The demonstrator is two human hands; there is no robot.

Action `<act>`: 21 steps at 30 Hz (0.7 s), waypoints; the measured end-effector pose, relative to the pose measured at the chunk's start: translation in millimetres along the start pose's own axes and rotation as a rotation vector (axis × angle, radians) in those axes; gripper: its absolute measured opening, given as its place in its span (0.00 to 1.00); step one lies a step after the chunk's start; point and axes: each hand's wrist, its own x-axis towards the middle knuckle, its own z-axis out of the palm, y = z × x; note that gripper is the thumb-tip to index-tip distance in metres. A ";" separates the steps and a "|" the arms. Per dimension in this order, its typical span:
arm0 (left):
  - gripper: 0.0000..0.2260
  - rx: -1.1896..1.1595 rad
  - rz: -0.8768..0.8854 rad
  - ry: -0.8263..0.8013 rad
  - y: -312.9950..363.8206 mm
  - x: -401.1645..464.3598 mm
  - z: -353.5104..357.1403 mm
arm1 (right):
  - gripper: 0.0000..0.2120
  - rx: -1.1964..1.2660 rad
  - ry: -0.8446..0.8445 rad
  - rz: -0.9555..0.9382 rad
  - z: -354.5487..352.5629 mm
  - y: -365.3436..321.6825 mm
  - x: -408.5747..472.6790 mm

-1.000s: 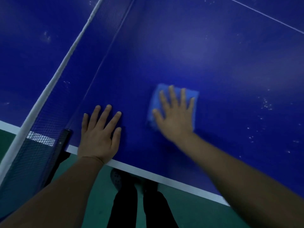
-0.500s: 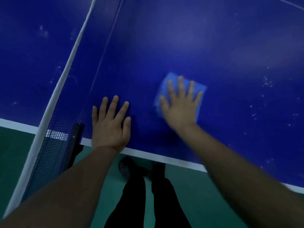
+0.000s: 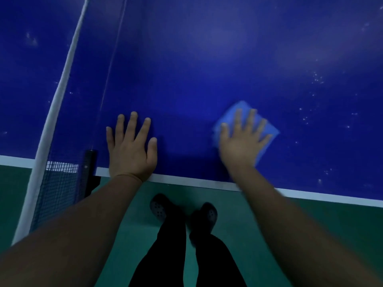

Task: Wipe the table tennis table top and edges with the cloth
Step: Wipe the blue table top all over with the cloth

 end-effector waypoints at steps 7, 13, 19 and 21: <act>0.27 0.038 0.039 0.052 3.7 -2.4 6.5 | 0.30 0.021 -0.025 -0.541 14.4 2.6 -74.5; 0.28 0.056 0.048 -0.001 3.3 -0.9 5.1 | 0.36 -0.015 -0.108 0.178 -23.8 154.4 22.9; 0.28 0.067 0.102 -0.012 1.8 -1.3 3.8 | 0.31 -0.008 0.010 -0.145 0.2 63.2 -9.1; 0.28 0.090 0.087 -0.019 2.5 -0.1 4.5 | 0.29 -0.075 -0.035 -0.719 7.8 52.9 -51.7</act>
